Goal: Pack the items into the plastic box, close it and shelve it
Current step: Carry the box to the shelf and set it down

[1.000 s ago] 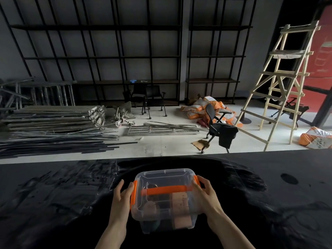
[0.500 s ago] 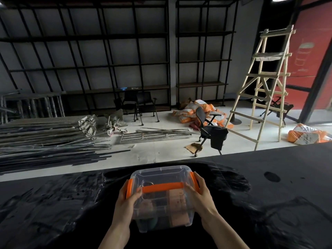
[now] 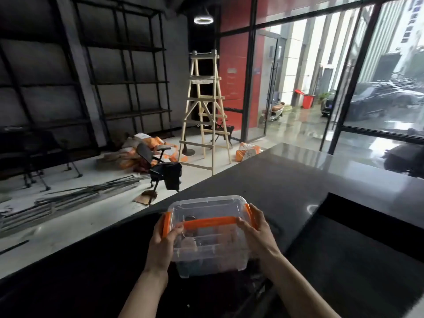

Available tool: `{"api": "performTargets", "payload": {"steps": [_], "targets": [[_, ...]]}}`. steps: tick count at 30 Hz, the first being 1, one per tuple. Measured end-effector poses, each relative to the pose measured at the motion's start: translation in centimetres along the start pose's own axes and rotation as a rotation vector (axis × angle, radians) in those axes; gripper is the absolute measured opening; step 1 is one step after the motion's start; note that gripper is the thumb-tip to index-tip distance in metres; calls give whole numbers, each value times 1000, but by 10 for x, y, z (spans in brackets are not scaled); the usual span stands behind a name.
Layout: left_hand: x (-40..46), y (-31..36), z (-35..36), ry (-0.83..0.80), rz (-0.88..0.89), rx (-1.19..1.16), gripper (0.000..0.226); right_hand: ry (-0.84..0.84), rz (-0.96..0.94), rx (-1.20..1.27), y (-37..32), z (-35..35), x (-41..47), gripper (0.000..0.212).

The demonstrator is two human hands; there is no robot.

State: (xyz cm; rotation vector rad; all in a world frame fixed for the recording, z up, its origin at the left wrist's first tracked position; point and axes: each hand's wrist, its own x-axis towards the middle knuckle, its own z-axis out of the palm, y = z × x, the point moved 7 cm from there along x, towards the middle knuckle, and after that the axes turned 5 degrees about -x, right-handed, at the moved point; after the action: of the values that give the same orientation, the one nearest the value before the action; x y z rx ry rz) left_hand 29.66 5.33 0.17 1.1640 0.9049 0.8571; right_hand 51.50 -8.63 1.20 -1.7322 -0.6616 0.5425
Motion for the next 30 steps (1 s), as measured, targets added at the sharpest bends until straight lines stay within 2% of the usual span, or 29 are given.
{"api": "performTargets", "payload": {"steps": [5,10,15,19,21,24,28,30], "targets": [[-23,-20,103,-259,-42,-11,56,272,85,6,32,-105,-50,68],[-75,-54,198,-527,-84,4,57,531,162,-74,68,-201,-131,62],[-150,-92,273,-749,-106,38,71,739,250,-73,109,-276,-214,72],[-205,-131,317,-860,-92,98,100,843,275,-27,153,-324,-271,67],[-226,-165,335,-882,-91,91,107,879,287,20,187,-344,-296,71],[-263,-220,360,-927,-82,109,99,917,285,48,243,-370,-331,72],[-317,-287,390,-982,-71,110,83,951,272,42,306,-406,-376,62],[-345,-309,402,-1010,-71,104,85,953,274,59,329,-423,-400,61]]}}
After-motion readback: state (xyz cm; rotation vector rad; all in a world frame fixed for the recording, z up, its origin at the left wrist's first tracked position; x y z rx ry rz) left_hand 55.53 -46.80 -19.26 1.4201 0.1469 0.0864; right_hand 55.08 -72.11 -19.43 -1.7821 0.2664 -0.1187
